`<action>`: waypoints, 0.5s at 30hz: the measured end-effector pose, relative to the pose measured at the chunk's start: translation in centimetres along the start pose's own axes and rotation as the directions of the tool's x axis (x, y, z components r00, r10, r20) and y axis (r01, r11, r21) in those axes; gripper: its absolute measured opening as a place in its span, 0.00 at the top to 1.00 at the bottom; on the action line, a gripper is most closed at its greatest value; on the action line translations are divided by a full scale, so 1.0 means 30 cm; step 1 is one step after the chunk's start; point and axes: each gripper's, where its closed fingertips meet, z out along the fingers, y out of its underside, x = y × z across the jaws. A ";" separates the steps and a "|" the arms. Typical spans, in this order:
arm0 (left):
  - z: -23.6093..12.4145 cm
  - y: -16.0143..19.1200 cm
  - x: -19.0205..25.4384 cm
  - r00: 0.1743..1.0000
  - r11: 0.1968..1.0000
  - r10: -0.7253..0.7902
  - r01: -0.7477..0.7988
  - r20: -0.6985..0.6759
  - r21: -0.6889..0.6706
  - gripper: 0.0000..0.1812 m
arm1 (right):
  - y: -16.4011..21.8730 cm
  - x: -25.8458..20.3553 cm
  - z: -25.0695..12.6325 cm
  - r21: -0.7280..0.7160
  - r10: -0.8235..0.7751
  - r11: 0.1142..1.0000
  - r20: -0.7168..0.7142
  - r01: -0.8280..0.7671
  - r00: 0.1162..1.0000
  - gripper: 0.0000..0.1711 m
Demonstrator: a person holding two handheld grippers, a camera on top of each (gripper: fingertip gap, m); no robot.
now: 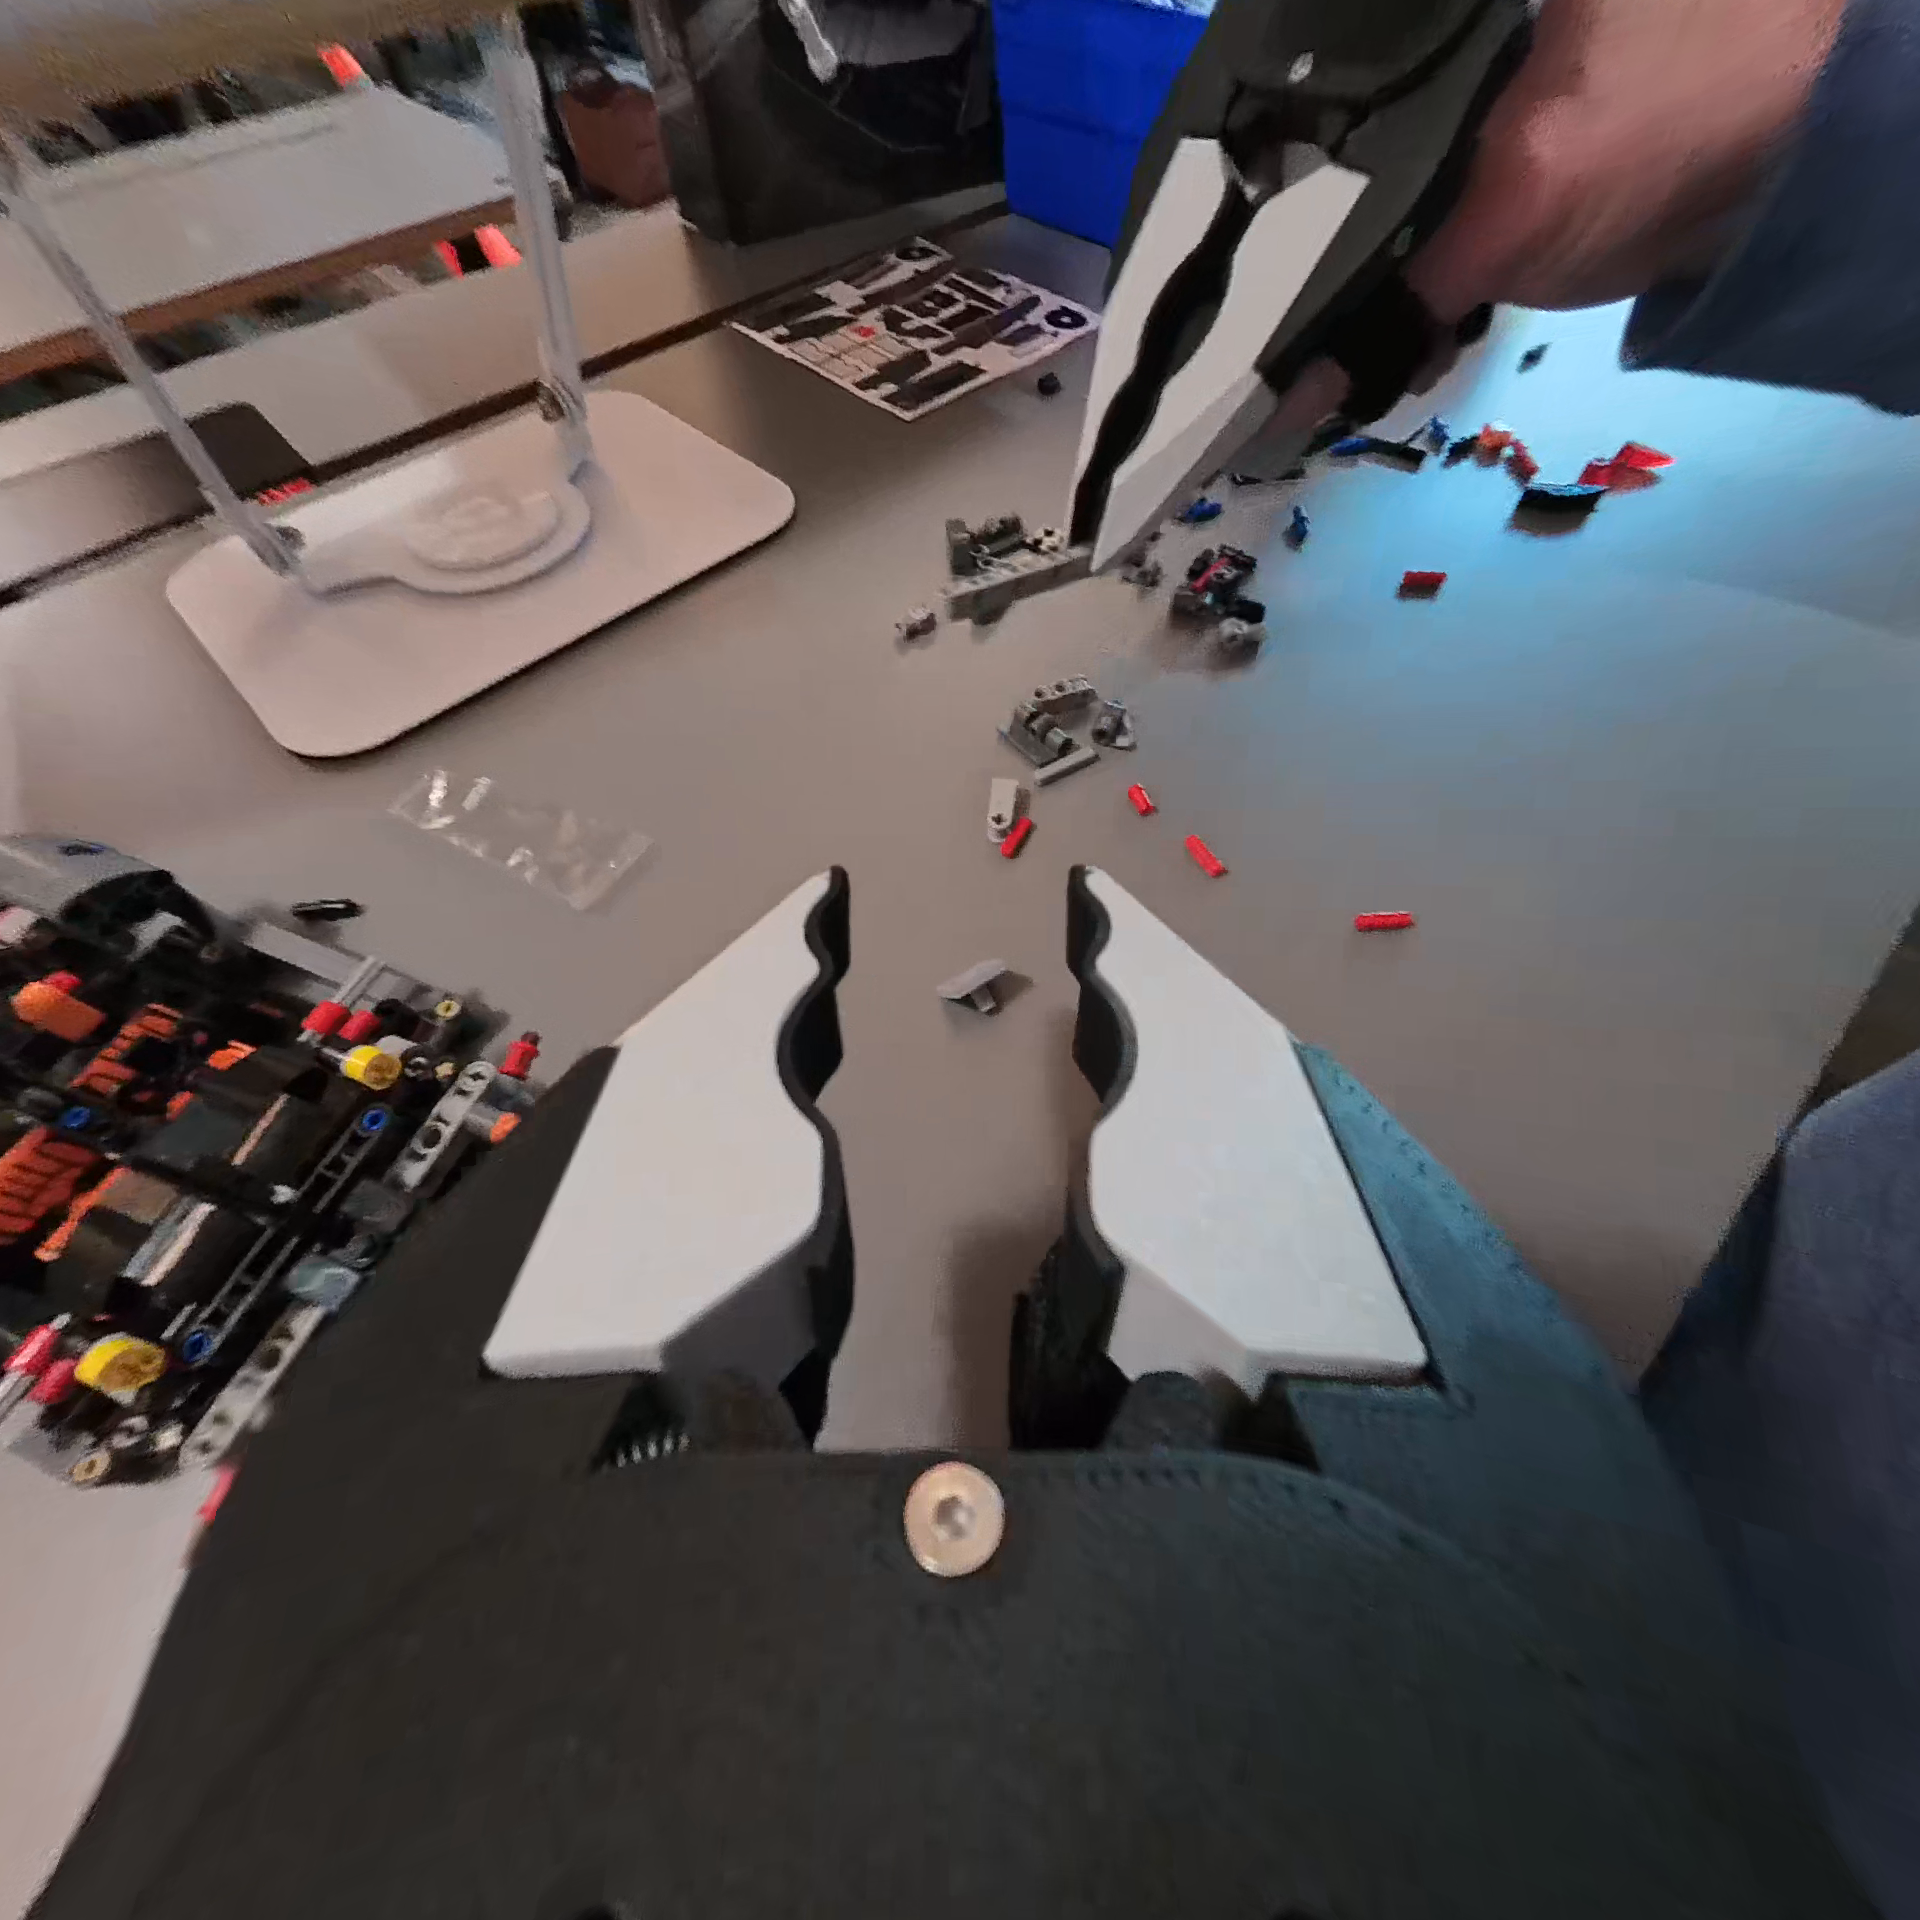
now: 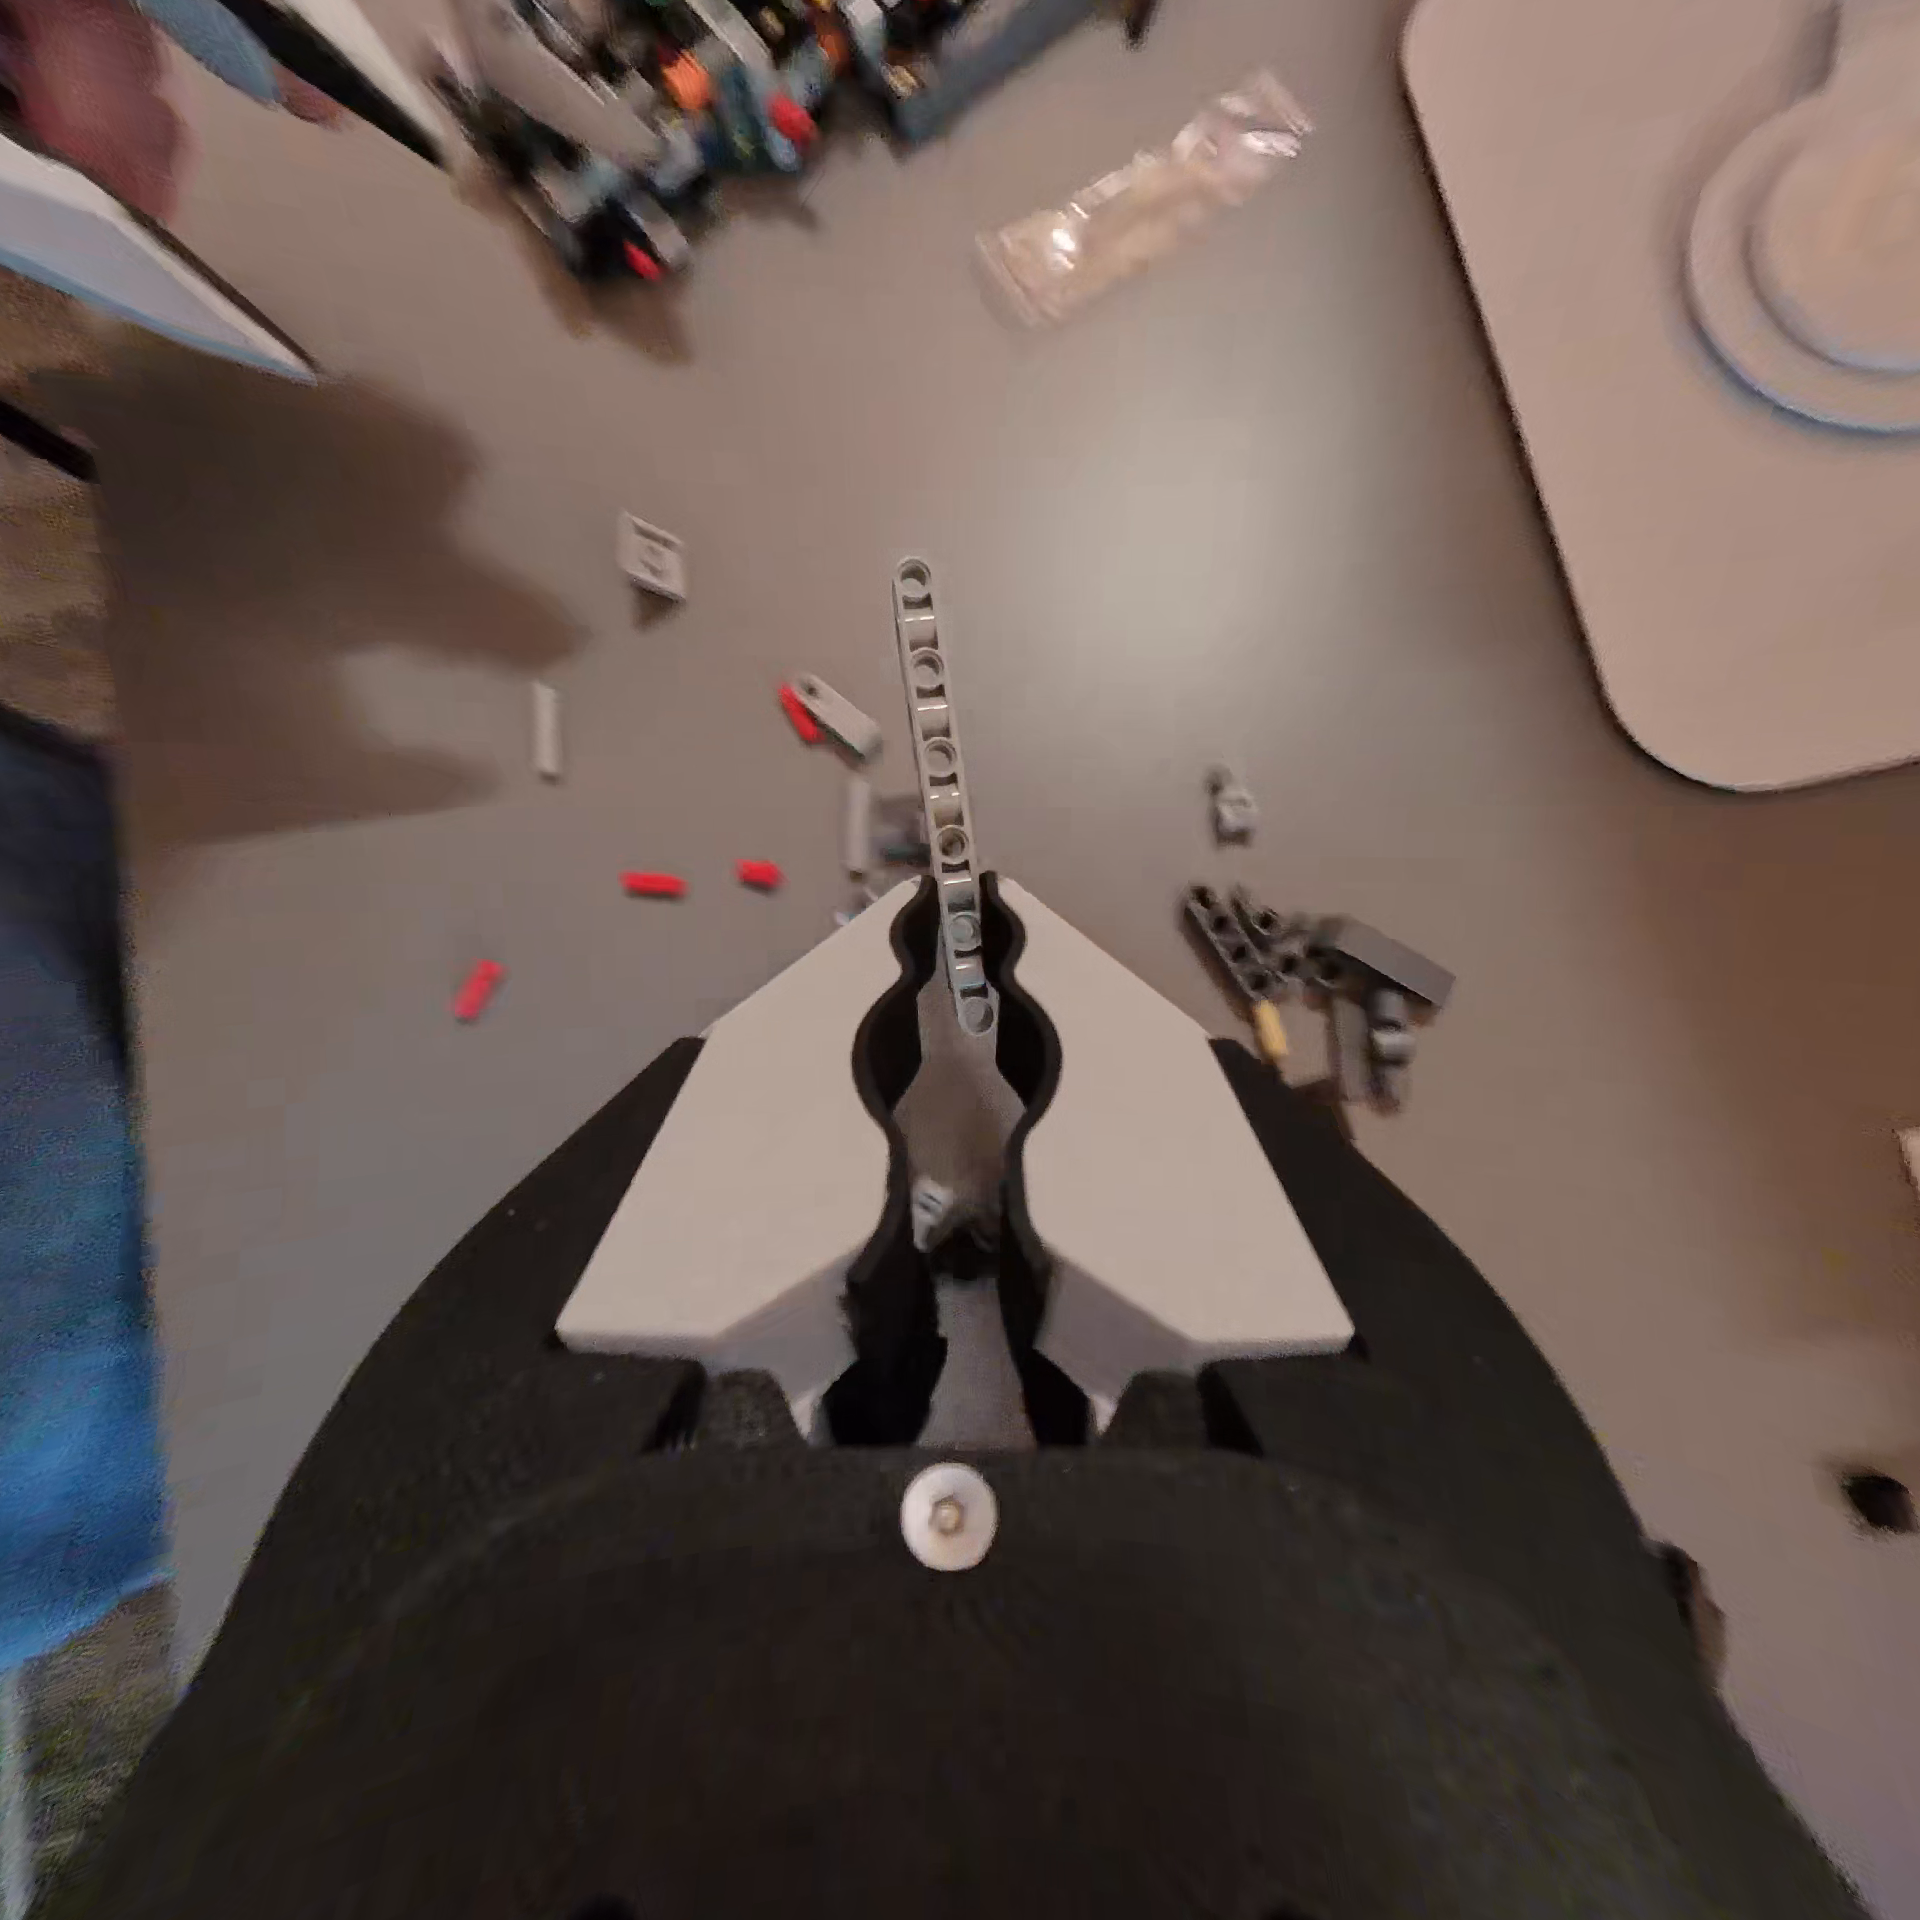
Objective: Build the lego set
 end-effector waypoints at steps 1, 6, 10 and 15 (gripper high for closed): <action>-0.006 -0.007 -0.006 1.000 1.000 0.023 -0.024 0.019 0.008 0.76 | -0.026 -0.026 0.001 0.015 0.013 1.000 0.036 -0.013 0.999 0.97; -0.049 -0.047 -0.043 0.980 0.987 0.155 -0.160 0.121 0.029 0.73 | -0.129 -0.169 0.021 0.023 0.122 0.990 0.325 -0.137 0.938 0.97; -0.088 -0.074 -0.057 0.949 0.961 0.268 -0.274 0.164 0.019 0.73 | -0.192 -0.238 0.044 0.001 0.176 0.979 0.492 -0.203 0.853 0.97; -0.104 -0.078 -0.034 0.923 0.931 0.359 -0.364 0.138 0.011 0.73 | -0.225 -0.289 0.081 -0.039 0.162 0.985 0.552 -0.169 0.818 0.97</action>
